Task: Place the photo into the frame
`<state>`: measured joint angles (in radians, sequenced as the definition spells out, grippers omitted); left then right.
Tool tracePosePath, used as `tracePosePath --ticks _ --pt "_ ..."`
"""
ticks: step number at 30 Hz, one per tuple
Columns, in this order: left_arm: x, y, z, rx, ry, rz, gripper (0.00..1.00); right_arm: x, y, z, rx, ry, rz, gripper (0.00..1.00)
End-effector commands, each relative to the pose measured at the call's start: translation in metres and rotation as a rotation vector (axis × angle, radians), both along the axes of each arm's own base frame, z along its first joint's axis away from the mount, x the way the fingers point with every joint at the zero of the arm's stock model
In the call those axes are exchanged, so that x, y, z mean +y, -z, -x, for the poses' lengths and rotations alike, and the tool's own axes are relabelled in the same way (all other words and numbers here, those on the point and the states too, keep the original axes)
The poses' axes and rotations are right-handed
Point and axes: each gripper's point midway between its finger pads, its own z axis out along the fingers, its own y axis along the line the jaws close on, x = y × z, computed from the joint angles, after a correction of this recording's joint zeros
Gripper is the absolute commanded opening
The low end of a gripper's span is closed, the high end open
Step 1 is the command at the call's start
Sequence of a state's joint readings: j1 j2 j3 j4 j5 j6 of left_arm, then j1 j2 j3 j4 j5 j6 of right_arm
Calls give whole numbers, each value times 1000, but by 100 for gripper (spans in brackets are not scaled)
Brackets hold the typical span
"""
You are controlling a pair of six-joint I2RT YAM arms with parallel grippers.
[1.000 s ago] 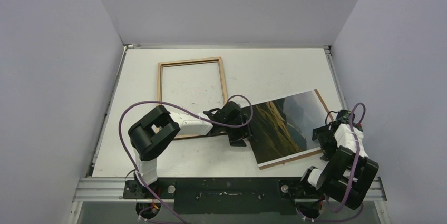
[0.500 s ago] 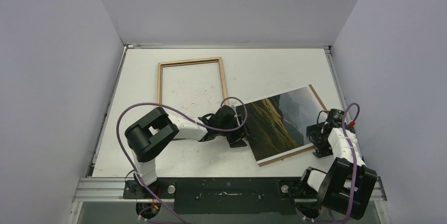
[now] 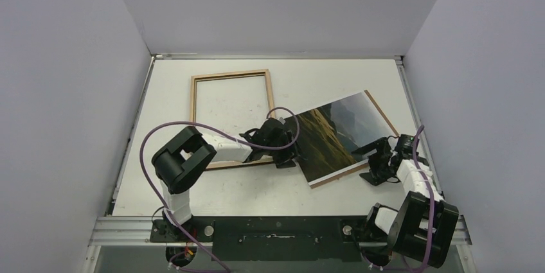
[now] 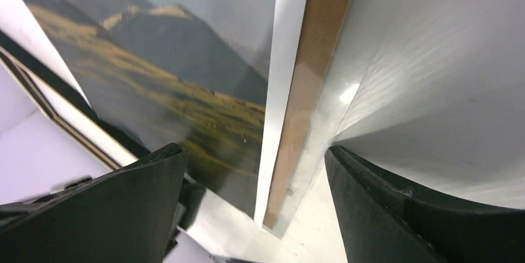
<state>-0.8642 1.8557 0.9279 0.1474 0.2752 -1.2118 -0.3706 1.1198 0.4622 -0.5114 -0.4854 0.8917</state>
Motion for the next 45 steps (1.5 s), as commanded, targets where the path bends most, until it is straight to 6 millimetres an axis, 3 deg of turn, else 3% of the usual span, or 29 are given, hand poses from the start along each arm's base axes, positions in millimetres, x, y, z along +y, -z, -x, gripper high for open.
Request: tracePosePath --ticks 1,8,11,14,17,21,26,29,34,39,42,45 --pt "51 58 -2 50 -4 -281 54 23 0 11 -51 -119 -72 85" --pt "52 56 -6 58 30 -298 52 29 6 12 -117 -149 -78 83" --pt "59 55 -6 66 37 -332 52 26 14 20 -89 -155 -44 82" --pt "70 43 -11 41 41 -374 53 25 25 32 -42 -142 -35 81" --pt "80 14 -26 -56 73 -421 54 22 37 43 12 -127 -14 80" --pt "56 -38 -54 -238 150 -336 52 17 42 47 18 -112 20 78" --pt "0 -68 -80 -352 252 -159 43 17 34 35 -85 -112 35 65" --pt "-30 -63 -92 -370 293 -108 39 13 25 26 -155 -107 61 62" --pt "-54 -28 -110 -358 330 -80 39 12 13 13 -258 -110 79 58" --pt "-56 2 -121 -386 371 -128 39 9 24 20 -206 -82 92 60" --pt "-45 20 -117 -353 387 -184 38 8 37 29 -137 -62 84 64" --pt "-35 36 -107 -300 394 -219 38 15 38 23 -166 -54 31 66"
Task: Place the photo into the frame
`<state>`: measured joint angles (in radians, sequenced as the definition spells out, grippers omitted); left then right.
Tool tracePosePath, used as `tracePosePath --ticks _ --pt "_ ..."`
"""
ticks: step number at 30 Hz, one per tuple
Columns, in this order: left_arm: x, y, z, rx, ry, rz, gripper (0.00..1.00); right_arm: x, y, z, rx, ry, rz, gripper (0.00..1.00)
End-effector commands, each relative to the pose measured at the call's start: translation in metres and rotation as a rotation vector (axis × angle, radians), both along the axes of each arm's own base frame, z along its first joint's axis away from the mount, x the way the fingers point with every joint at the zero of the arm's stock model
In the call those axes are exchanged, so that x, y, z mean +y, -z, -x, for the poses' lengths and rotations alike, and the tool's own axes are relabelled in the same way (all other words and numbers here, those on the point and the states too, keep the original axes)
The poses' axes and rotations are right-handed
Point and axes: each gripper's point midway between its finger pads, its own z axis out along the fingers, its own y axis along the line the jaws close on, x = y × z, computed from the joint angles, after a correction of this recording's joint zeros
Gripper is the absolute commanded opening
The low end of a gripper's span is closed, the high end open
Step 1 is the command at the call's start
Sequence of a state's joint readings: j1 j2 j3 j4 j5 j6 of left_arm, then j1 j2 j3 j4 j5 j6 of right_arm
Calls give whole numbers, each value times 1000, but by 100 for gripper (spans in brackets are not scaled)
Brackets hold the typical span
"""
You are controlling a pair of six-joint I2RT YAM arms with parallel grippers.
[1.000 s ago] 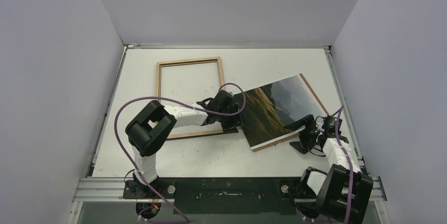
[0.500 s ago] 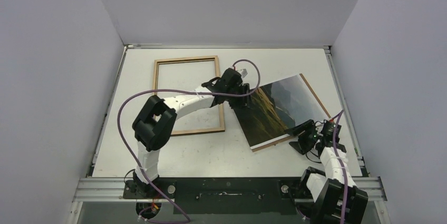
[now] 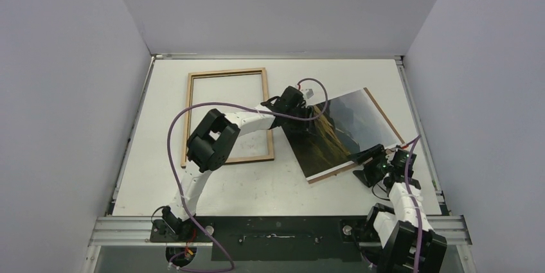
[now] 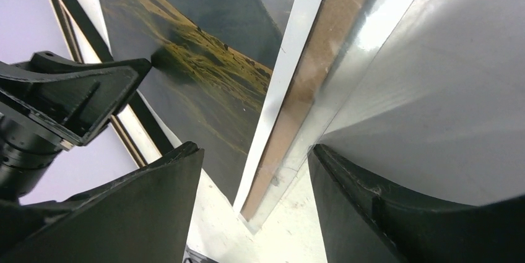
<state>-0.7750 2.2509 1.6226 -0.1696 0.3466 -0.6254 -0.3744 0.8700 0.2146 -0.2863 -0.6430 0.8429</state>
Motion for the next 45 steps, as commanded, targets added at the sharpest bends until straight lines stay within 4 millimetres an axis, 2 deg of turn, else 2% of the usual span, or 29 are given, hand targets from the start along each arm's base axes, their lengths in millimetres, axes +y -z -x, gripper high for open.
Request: tracePosePath --ticks 1,4,7,10,12,18,21,22,27,36,39,41,45 --pt "24 42 14 63 13 -132 37 -9 31 8 78 65 22 66" --pt "32 56 22 114 8 -173 36 -2 11 -12 -39 74 -54 66" --pt "39 65 28 152 5 -210 35 -3 -20 -31 -181 74 -72 65" --pt "43 71 30 182 1 -242 35 -3 -48 -42 -292 79 -80 65" --pt "46 74 30 194 -1 -260 35 -2 -55 -46 -323 77 -102 65" --pt "53 79 26 229 -15 -284 35 -4 -66 -50 -339 76 -99 63" --pt "53 79 26 241 -12 -291 35 -5 -68 -51 -341 64 -76 59" --pt "53 78 26 245 -12 -292 35 -6 -68 -51 -339 58 -64 57" --pt "54 77 26 273 -8 -288 35 -6 -72 -52 -368 28 -29 33" --pt "53 78 29 290 0 -282 35 -8 -71 -57 -364 25 -32 19" --pt "51 75 29 294 -1 -273 35 -9 -71 -57 -354 18 -22 11" --pt "51 72 28 290 -6 -265 35 -9 -71 -56 -345 11 -11 0" --pt "51 64 22 277 -20 -251 36 -14 -76 -55 -309 25 14 0"
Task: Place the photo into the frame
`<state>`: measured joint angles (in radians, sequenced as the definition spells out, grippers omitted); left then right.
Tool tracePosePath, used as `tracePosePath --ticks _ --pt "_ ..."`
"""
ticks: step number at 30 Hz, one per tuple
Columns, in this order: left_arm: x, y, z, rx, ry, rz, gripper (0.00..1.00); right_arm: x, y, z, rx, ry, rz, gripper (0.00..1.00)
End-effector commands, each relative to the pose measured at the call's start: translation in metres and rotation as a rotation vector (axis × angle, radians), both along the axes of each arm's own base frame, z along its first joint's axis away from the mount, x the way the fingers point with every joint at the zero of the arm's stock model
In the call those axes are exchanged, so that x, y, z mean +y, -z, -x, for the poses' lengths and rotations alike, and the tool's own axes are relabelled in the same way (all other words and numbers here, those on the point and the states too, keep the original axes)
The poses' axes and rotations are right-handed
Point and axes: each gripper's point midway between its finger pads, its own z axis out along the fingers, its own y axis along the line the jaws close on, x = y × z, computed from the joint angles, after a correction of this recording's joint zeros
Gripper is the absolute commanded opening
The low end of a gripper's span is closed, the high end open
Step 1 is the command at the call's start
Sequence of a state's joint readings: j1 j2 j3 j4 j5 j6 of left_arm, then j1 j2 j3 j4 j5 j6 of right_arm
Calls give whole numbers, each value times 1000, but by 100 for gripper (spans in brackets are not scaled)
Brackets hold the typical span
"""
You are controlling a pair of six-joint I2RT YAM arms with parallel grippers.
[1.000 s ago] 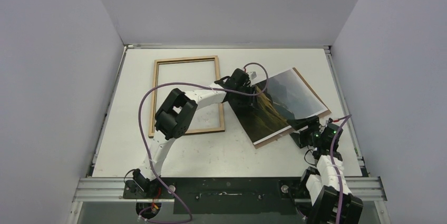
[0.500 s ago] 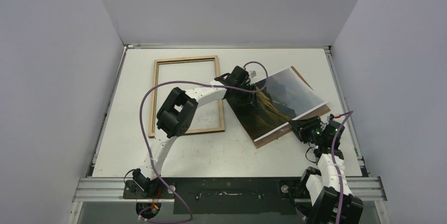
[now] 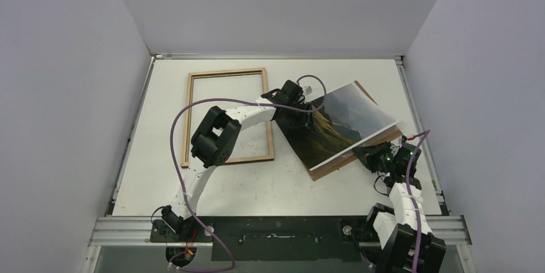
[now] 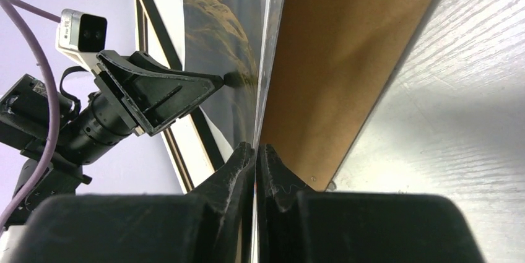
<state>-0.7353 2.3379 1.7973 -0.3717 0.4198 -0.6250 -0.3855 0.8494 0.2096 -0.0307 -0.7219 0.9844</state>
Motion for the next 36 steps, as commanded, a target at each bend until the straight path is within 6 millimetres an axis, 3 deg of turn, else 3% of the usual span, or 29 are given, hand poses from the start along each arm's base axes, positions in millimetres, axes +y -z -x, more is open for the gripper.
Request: tracePosePath --ticks 1,12,21,27,36 --pt "44 58 29 152 -23 -209 37 -11 -35 -15 -70 -6 83 0" --pt "50 28 2 111 -46 -153 51 -30 -55 26 253 -55 267 0" --pt "45 22 -3 114 -24 -118 53 -40 -96 40 312 -14 335 0" --pt "42 22 -5 120 -11 -113 53 -47 -124 35 272 50 372 0" --pt "44 30 -10 106 -10 -142 56 -54 -146 50 330 68 427 0"
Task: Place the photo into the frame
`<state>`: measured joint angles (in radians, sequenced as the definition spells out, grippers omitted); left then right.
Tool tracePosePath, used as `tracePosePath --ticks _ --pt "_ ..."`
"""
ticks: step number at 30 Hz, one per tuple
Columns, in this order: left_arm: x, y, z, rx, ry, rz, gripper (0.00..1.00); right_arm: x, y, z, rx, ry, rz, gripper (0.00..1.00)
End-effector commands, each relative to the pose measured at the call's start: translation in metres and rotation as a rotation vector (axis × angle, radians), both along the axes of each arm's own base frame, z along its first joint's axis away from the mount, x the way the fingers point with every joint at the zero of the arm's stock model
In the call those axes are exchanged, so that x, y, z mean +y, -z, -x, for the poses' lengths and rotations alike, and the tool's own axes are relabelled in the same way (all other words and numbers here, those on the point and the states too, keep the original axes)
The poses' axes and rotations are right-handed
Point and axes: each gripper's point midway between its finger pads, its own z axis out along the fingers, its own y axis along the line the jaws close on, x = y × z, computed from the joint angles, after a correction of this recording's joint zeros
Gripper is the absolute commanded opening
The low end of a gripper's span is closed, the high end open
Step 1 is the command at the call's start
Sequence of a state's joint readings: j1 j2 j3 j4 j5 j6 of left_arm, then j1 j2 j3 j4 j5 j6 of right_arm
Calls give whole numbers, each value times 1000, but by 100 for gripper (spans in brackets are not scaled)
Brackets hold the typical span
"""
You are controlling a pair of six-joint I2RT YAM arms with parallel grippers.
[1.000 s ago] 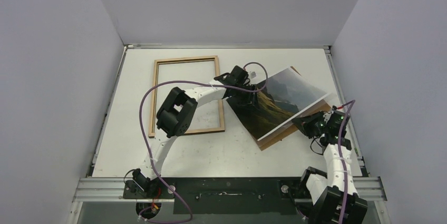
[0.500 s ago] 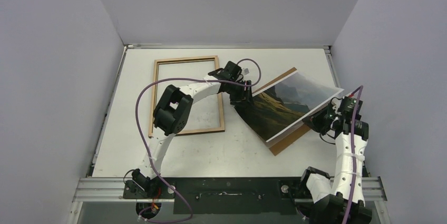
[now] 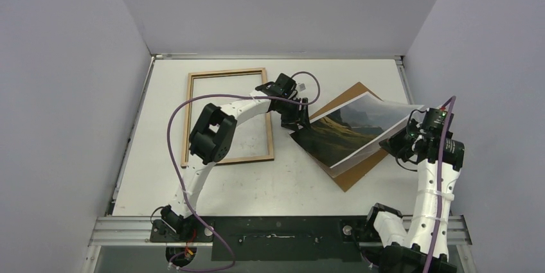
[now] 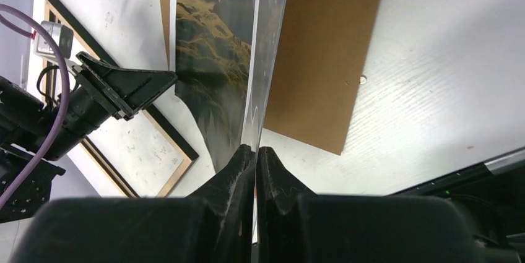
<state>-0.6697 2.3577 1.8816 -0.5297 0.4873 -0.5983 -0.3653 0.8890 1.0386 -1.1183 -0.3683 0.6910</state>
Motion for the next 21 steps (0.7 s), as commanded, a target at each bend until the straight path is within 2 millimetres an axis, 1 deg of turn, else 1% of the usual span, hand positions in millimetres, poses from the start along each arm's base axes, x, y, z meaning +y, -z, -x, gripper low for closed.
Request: tracePosePath --ticks 1,3,9,14,21 --pt "18 38 1 19 4 -124 56 -15 -20 9 19 37 96 0" --pt "19 40 1 20 5 -123 56 -17 -27 13 25 45 113 0" --pt "21 44 0 29 -4 -136 56 -26 -58 21 11 101 167 0" --pt "27 50 -6 34 -22 -190 56 -23 -84 21 -31 116 157 0" --pt "26 56 -5 31 -22 -178 56 -22 -121 27 -26 95 171 0"
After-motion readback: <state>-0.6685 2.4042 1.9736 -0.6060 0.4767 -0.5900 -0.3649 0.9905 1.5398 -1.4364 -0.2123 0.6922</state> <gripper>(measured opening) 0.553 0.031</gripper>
